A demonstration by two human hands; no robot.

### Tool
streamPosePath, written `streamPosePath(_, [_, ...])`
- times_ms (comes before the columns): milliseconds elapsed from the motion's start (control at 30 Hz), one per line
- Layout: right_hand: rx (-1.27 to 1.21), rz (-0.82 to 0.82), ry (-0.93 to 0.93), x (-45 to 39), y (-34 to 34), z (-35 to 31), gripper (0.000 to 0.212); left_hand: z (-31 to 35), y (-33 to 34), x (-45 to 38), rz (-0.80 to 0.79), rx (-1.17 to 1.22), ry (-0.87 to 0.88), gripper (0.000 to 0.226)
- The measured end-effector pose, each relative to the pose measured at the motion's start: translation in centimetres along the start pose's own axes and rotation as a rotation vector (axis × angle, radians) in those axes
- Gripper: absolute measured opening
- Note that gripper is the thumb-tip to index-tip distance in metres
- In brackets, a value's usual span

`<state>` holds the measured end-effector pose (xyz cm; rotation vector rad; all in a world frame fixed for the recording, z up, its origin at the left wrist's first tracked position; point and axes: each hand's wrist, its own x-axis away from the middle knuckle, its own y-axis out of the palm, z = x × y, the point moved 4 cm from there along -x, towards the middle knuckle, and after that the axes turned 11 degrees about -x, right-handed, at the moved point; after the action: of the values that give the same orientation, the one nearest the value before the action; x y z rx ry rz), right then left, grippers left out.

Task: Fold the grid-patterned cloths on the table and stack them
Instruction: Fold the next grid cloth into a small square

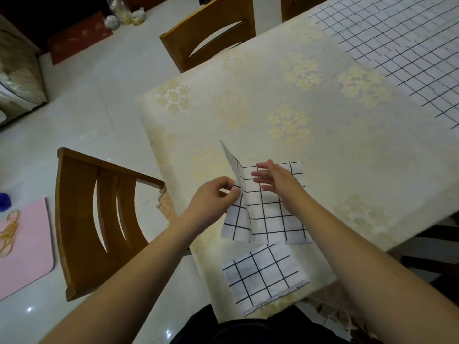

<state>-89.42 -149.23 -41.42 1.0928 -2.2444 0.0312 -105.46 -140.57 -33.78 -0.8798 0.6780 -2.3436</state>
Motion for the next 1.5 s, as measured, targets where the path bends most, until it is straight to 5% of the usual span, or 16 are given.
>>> streamPosePath(233, [0.074, 0.009, 0.098, 3.1, -2.3, -3.3, 0.046, 4.2, 5.3, -2.6, -0.015, -0.244, 0.135, 0.013])
streamPosePath(500, [0.594, 0.273, -0.011, 0.1, -8.7, -1.7, 0.025, 4.3, 9.4, -3.9, -0.109, -0.244, 0.194, 0.023])
streamPosePath(733, [0.666, 0.352, -0.097, -1.1, -10.7, 0.9, 0.021, -4.3, 8.2, -4.8, 0.144, -0.233, -0.053, 0.026])
streamPosePath(1300, [0.720, 0.444, -0.278, -2.9, -11.3, 1.7, 0.023, -6.5, 10.5, -6.2, 0.139, -0.283, -0.089, 0.050])
streamPosePath(1500, [0.823, 0.541, -0.350, -2.0, -10.7, 2.5, 0.046, -6.9, 10.5, -6.3, 0.128, -0.289, -0.066, 0.051])
